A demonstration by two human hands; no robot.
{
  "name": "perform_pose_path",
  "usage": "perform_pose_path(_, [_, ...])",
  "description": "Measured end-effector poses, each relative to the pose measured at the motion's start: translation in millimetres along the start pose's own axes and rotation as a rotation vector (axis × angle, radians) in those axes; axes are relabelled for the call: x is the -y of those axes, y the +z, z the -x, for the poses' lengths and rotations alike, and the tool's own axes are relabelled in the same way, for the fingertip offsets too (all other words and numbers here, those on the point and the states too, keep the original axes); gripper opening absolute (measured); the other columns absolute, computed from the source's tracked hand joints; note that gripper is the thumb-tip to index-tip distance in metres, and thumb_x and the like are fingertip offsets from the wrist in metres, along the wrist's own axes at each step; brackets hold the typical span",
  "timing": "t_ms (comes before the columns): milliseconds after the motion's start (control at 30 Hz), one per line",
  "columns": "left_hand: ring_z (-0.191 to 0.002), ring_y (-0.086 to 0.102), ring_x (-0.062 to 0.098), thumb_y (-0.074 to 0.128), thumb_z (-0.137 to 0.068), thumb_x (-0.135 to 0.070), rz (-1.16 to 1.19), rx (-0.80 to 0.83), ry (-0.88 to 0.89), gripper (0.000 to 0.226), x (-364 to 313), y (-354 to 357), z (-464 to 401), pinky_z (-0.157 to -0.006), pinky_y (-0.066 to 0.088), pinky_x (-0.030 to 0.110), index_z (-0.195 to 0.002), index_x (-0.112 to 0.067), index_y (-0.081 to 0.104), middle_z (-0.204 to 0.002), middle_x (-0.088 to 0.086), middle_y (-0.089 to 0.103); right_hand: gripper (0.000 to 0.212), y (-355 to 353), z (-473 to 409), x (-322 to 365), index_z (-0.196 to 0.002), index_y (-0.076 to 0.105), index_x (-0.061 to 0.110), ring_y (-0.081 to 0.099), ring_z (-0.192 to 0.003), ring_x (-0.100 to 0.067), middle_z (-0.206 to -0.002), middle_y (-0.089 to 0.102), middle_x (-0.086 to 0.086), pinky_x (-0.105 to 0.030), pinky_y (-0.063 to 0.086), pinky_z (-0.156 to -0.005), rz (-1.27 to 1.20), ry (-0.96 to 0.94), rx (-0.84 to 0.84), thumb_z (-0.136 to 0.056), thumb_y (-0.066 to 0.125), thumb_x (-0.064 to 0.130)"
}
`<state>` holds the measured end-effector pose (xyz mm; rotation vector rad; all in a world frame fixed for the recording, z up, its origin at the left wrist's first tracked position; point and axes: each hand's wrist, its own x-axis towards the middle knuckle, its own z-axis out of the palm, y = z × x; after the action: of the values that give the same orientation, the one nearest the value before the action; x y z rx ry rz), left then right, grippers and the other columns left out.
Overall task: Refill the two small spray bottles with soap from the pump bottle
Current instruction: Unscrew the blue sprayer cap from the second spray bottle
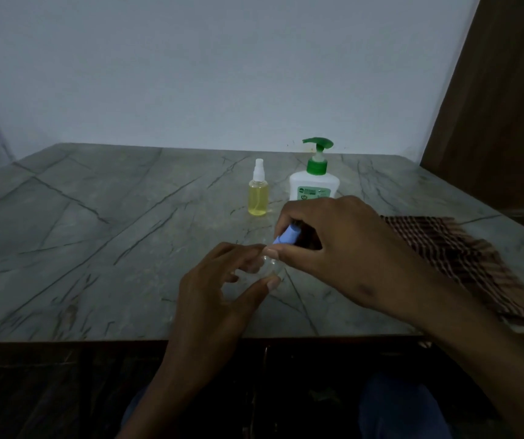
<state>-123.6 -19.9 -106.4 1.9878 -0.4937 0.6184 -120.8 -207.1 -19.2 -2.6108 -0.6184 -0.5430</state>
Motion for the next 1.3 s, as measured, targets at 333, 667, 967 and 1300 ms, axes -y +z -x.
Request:
perform_pose_path(333, [-0.098,0.066,0.002,0.077,-0.085,-0.037,-0.014,0.01,-0.054,0.033,6.1,3.6,-1.4,-0.079,0.058,0.032,-0.117,-0.03,0.07,-0.105,-0.018,0.068,0.03,-6.2,2.2,-4.2,-0.097,0.075,0.029,0.065,-0.098,0.0,-0.101,0.071,0.017,-0.021,0.051,-0.09,-0.184,-0.06,0.147,-0.084,0.074,0.002])
perform_pose_path(667, [-0.099,0.065,-0.001,0.079,-0.083,-0.035,0.042,0.013,-0.096,0.032,1.6,2.3,-0.6,-0.081,0.057,0.029,-0.114,-0.038,0.07,-0.105,-0.02,0.069,0.034,0.5,3.5,-0.9,-0.096,0.071,0.034,0.064,-0.076,0.003,-0.083,0.069,0.02,-0.017,0.051,-0.066,0.013,0.017,0.0,-0.086,0.064,0.066])
perform_pose_path(967, [-0.098,0.065,0.0,0.08,-0.081,-0.035,0.043,0.012,-0.079,0.034,4.2,2.1,-1.6,-0.08,0.057,0.032,-0.113,-0.037,0.07,-0.102,-0.021,0.068,0.02,-5.3,4.6,-2.0,-0.1,0.073,0.034,0.065,-0.088,-0.001,-0.095,0.072,0.017,-0.021,0.05,-0.076,-0.087,0.007,0.046,-0.088,0.078,0.02])
perform_pose_path(1300, [-0.097,0.064,-0.003,0.078,-0.083,-0.038,0.013,0.035,-0.062,0.03,3.6,2.3,-1.6,-0.079,0.056,0.025,-0.111,-0.042,0.068,-0.102,-0.023,0.066,0.022,-10.3,8.3,-7.4,-0.086,0.075,0.032,0.07,-0.097,-0.004,-0.099,0.075,0.014,-0.036,0.058,-0.091,-0.248,-0.05,0.045,-0.088,0.078,0.01])
